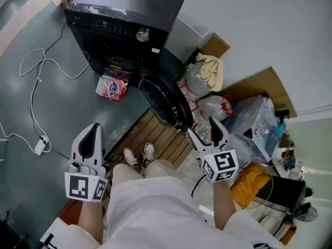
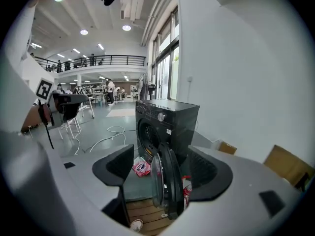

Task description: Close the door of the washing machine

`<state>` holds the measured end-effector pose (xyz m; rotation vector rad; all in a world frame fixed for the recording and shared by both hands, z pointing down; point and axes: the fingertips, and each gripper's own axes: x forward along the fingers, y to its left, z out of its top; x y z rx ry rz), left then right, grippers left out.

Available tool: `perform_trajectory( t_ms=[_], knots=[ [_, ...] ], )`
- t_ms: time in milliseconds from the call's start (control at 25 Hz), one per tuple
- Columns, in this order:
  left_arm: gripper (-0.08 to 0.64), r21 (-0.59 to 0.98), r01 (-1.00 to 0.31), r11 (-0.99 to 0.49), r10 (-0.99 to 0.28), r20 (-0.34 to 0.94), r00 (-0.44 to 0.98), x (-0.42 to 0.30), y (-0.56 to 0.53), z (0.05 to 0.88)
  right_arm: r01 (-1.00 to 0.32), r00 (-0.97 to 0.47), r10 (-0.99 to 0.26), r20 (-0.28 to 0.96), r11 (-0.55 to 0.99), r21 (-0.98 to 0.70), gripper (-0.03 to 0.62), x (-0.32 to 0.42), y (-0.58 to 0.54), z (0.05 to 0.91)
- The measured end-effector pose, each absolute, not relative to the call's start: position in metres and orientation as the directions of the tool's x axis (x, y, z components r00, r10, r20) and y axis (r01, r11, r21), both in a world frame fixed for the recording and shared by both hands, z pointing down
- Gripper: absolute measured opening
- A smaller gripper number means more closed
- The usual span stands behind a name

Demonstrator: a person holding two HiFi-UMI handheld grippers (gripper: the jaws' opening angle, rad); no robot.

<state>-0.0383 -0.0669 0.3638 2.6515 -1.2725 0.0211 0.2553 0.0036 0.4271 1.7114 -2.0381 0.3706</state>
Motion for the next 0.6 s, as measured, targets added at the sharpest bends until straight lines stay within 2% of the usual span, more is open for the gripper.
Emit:
perform_trajectory(
  t_ms=[160,400,600],
  knots=[
    [0.005,0.17,-0.778,-0.604,-0.769,0.13,0.626,-0.035,-0.074,0.359,-0.964,-0.136,-0.821,0.554,0.238,0.115,0.318,0.267,-0.028,0.47],
    [0.005,0.137,-0.812,-0.567,-0.788,0.195,0.583,-0.046,-0.082,0.366,-0.963,-0.161,-0.819,0.552,0.251,0.092,0.318,0.282,-0.072,0.501],
    [0.005,0.145,-0.831,-0.537,-0.803,0.216,0.556,-0.047,-0.082,0.374,-0.943,-0.172,-0.761,0.626,0.31,0.118,0.319,0.286,-0.093,0.549]
  ],
)
